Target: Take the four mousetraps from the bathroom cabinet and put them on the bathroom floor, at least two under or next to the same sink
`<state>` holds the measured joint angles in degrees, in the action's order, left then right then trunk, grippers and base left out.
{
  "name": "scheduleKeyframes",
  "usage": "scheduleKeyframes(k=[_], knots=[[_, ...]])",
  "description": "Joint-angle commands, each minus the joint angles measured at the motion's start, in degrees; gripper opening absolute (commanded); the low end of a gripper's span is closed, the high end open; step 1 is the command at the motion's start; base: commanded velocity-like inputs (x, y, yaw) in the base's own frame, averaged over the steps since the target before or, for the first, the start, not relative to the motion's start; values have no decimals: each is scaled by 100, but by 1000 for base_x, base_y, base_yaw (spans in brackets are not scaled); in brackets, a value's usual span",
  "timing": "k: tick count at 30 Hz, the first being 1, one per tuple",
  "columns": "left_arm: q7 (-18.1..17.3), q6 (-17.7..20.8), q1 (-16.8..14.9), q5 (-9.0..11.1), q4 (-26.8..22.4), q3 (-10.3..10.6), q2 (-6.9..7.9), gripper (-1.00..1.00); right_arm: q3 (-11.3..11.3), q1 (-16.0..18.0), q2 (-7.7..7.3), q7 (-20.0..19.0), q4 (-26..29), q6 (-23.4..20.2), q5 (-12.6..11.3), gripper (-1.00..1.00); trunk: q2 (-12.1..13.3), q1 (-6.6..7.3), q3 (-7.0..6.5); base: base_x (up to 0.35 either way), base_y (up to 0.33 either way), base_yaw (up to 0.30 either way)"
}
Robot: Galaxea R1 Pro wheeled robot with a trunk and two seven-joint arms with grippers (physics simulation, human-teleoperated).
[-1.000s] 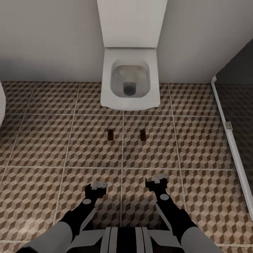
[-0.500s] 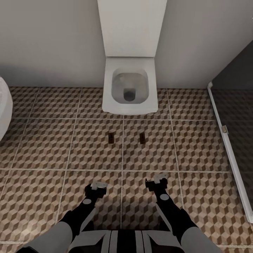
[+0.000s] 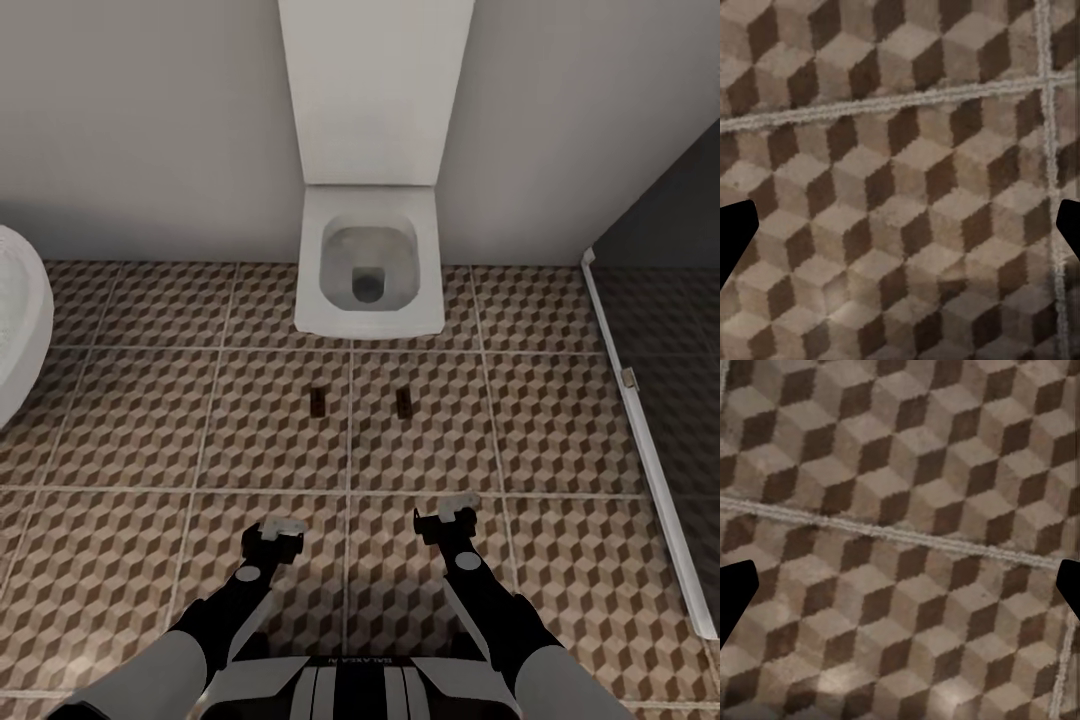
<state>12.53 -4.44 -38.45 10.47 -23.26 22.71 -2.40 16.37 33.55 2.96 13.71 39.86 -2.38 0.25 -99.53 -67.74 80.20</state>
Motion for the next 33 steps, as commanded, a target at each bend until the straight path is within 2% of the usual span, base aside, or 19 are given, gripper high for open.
scheduleKeyframes(k=[1, 33], knots=[[39, -24, -4, 60, 5, 49, 3, 100, 25, 2, -4, 43, 4, -25, 2, 100, 40, 23, -26, 0, 0, 0], [39, -22, -4, 60, 59, 56, -15, 100, 25, 2, 2, 39, -5, -24, 2, 100, 1324, 725, -896, 0, 0, 0]])
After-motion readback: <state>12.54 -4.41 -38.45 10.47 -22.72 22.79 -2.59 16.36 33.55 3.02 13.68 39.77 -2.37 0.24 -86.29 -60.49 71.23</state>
